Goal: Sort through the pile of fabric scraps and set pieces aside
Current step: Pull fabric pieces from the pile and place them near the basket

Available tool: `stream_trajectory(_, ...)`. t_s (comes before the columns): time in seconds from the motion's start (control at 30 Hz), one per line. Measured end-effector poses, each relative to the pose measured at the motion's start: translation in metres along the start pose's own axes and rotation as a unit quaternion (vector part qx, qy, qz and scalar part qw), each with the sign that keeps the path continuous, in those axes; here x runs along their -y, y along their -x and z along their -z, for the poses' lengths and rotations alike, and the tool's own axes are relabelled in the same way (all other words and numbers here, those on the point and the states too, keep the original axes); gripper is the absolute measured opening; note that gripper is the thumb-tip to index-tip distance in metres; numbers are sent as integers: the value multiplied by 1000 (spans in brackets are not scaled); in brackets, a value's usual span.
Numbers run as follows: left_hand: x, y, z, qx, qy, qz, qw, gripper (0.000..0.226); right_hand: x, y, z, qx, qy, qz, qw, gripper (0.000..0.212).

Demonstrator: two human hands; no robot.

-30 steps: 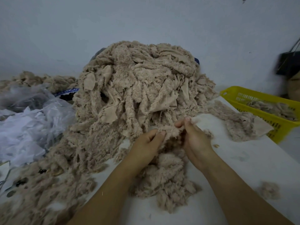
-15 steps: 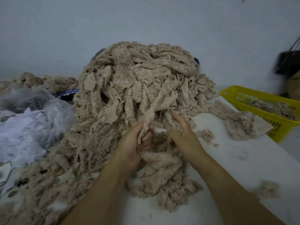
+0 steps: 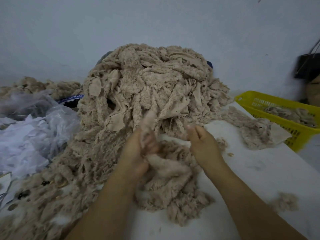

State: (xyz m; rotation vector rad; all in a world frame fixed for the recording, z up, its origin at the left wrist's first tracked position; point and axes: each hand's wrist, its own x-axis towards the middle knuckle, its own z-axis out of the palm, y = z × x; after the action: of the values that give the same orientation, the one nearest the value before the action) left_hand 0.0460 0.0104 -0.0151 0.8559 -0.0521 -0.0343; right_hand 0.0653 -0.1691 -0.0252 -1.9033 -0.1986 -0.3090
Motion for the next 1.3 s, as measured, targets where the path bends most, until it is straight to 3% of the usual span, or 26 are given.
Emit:
stream_trajectory(0.1,-13,-9,19,-36,182,-16,983,41,-9,-7,13,-44,11,-33,998,33)
stream_trajectory(0.17,-11,-9,22,-43,222,-10,974,40,-10,-4,11,11,31,-21,999,23)
stream_trajectory(0.23,-7,-10,19,-25,245,6,969,31,-5,1,2,61,20,13,998,47)
stream_trajectory(0.3,-7,-9,13,-14,252,14,967,28,1,9,-8,134,12,65,989,51)
stream_trajectory(0.37,-10,-9,14,-20,273,12,962,36,-3,15,-18,240,130,119,955,44)
stream_trajectory(0.43,-14,-11,18,-53,294,-7,954,39,-12,16,-24,284,230,152,918,31)
stream_trajectory(0.53,-18,-14,22,-93,289,-36,952,28,-9,10,-14,192,59,40,979,18)
stream_trajectory(0.6,-20,-14,23,-104,229,-41,967,21,-5,4,-5,116,-106,-81,984,11)
stream_trajectory(0.7,-13,-10,15,-131,-26,-33,991,33,-9,-1,2,100,-252,-159,949,12)
stream_trajectory(0.77,-7,0,5,-132,-247,-42,959,44,-6,1,0,104,-261,-161,946,5)
stream_trajectory(0.83,3,10,-4,-55,-429,-58,900,51,-3,4,-5,99,-215,-130,963,13)
stream_trajectory(0.9,13,16,-13,18,-509,-48,860,41,-4,5,-8,100,-170,-90,976,19)
stream_trajectory(0.93,15,17,-15,18,-510,-48,858,33,-4,6,-8,98,-151,-82,980,17)
stream_trajectory(1.0,13,16,-14,-27,-456,-58,887,24,-4,6,-5,94,-130,-81,984,11)
stream_trajectory(1.07,5,12,-11,-75,-323,-40,943,18,-5,3,-2,87,-172,-96,977,17)
stream_trajectory(1.13,-4,11,-8,-93,-201,-23,975,20,-7,0,3,61,-236,-117,963,20)
stream_trajectory(1.23,-7,9,-5,-98,-112,-18,989,23,-9,-2,7,47,-259,-122,957,26)
stream_trajectory(1.3,-8,9,-5,-74,-112,-20,991,29,-6,1,6,50,-253,-108,960,28)
